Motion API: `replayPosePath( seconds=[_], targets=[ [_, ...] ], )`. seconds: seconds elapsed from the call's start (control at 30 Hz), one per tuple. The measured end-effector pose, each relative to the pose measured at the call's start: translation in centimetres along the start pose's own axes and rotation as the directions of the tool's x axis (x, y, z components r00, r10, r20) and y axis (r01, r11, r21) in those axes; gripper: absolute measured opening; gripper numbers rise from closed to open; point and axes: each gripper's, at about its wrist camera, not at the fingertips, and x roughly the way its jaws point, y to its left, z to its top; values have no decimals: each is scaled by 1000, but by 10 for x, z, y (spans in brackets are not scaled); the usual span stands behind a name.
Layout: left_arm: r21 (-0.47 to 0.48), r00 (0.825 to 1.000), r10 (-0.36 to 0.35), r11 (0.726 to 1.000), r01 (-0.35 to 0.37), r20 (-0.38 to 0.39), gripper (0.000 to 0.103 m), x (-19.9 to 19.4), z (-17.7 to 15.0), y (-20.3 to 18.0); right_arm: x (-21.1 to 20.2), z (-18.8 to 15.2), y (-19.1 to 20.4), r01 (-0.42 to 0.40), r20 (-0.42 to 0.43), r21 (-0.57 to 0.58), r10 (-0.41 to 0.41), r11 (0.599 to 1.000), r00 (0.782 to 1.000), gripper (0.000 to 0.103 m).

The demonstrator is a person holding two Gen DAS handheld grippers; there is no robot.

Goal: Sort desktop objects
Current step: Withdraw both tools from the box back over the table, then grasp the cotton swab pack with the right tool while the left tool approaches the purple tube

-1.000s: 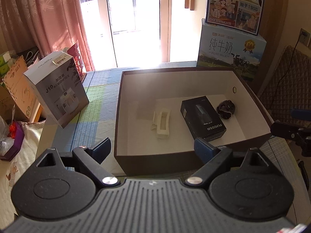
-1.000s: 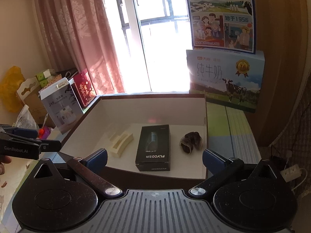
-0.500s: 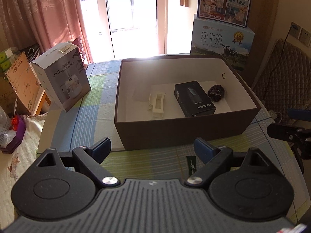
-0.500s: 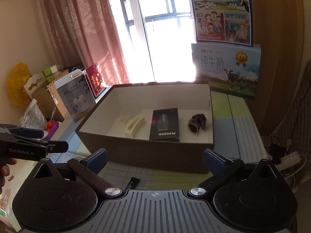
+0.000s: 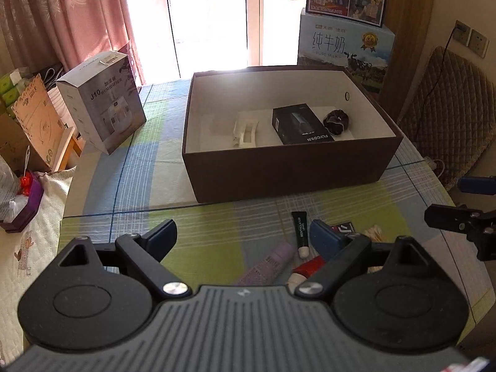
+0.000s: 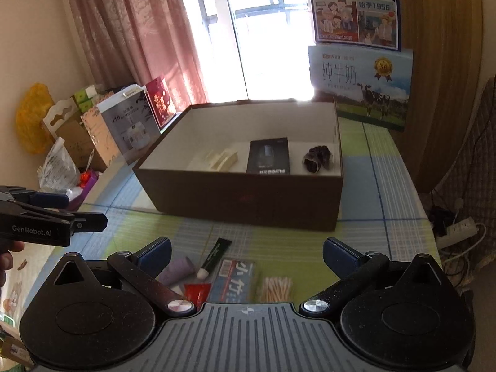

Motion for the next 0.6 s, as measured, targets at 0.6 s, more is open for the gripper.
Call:
replayPosePath(
  seconds=[0.6],
  targets=[
    [-12,995,1,1000,-2,-102,91,0,-56,7,2,-53,10,-3,-122,-2,3,1000,993,101]
  ],
)
